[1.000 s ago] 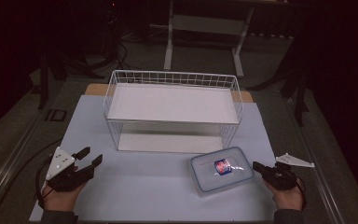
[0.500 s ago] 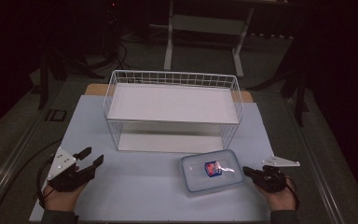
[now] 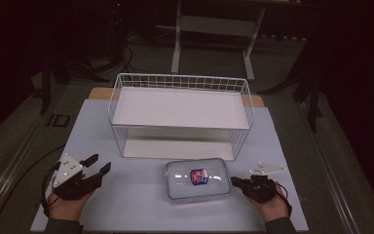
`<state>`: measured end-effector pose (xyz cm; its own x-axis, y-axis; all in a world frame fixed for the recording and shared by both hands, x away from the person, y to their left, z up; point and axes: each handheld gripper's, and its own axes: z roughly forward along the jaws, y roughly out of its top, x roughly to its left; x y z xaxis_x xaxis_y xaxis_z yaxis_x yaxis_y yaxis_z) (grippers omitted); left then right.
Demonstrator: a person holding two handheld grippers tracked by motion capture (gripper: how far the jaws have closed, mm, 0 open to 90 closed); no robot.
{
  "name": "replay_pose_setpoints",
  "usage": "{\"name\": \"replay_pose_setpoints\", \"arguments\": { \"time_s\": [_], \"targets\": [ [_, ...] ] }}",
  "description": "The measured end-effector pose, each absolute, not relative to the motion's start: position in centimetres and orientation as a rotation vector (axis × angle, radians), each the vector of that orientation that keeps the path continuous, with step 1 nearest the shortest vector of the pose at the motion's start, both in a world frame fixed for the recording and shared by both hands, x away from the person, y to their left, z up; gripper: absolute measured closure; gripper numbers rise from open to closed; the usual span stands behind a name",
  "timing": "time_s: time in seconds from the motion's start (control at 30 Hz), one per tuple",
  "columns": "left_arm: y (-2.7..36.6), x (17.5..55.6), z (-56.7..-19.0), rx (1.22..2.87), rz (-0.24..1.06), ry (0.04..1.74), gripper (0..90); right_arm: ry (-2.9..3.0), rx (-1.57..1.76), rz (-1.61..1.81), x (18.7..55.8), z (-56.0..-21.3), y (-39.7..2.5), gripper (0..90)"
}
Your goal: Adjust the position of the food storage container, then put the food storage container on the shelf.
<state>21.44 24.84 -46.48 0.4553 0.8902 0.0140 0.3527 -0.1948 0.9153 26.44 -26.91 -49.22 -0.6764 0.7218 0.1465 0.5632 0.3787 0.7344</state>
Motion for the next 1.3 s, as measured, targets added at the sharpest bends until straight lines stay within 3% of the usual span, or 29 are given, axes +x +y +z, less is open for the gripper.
{"name": "replay_pose_setpoints", "arguments": {
  "time_s": [0.53,0.77,1.03,1.3],
  "targets": [
    [24.5,21.6,-46.6,1.786,0.695,1.064,46.7,2.469,1.082,1.2,26.5,-49.5,-23.2,89.5],
    [24.4,21.5,-46.5,1.791,0.699,1.063,46.6,2.41,1.064,1.143,26.6,-48.7,-23.6,73.0],
    [23.4,21.6,-46.4,1.83,0.713,1.081,45.9,2.334,1.131,1.301,26.5,-47.6,-24.7,54.4],
    [21.0,21.8,-46.3,1.825,0.626,1.054,41.2,2.314,1.211,1.409,27.0,-47.5,-24.5,47.9]
  ]
}}
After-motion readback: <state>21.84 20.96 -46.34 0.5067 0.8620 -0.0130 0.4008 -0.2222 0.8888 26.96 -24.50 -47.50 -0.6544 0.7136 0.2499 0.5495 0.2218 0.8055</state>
